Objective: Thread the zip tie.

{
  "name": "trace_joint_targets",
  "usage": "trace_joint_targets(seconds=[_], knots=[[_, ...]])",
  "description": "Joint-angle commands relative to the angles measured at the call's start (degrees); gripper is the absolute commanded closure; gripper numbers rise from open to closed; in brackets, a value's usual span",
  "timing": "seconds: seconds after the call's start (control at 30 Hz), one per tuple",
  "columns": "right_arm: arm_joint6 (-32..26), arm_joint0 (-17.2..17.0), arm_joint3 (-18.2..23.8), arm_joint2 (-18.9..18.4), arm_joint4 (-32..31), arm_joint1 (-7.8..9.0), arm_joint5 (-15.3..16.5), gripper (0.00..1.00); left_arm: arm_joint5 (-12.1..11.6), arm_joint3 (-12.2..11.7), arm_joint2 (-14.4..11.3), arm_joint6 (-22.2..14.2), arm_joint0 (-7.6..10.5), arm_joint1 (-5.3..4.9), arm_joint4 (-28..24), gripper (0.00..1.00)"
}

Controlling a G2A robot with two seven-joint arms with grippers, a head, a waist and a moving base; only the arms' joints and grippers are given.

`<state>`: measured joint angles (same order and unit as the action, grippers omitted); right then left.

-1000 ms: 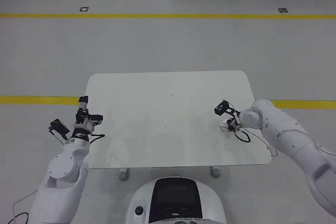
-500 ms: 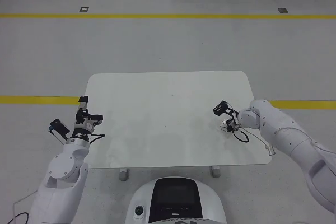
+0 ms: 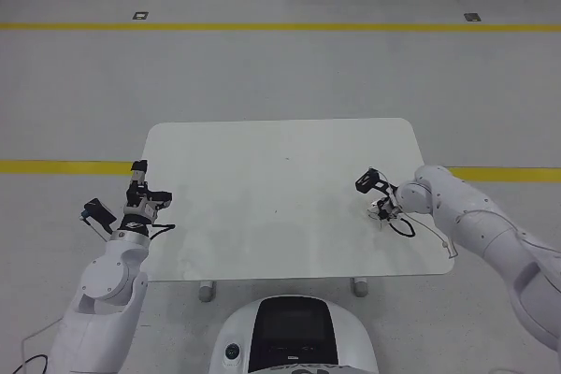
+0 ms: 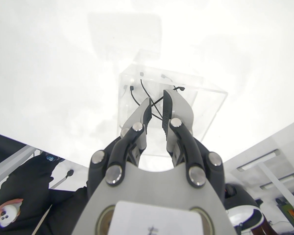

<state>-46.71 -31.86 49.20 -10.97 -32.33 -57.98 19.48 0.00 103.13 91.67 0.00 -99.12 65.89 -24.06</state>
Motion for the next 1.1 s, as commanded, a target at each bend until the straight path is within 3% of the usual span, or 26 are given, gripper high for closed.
trace_joint_targets(seconds=[0.0,0.43,0.8,0.93,1.07], knots=[[0.1,0.2,-0.2,0.5,0.3,-0.11,0.0,0.85,0.0,0.0,0.0,0.0,0.0,0.0,0.0,0.0],[-0.9,0.6,0.1,1.2,0.3,-0.26,0.0,0.8,0.0,0.0,0.0,0.0,0.0,0.0,0.0,0.0],[-2.3,0.7,-1.3,1.2,1.2,-1.17,0.0,0.89,0.0,0.0,0.0,0.0,0.0,0.0,0.0,0.0],[-2.5,0.8,-2.0,1.2,1.4,-1.56,0.0,0.99,0.0,0.0,0.0,0.0,0.0,0.0,0.0,0.0],[-2.5,1.1,-2.6,1.2,1.5,-1.78,0.0,1.0,0.0,0.0,0.0,0.0,0.0,0.0,0.0,0.0]])
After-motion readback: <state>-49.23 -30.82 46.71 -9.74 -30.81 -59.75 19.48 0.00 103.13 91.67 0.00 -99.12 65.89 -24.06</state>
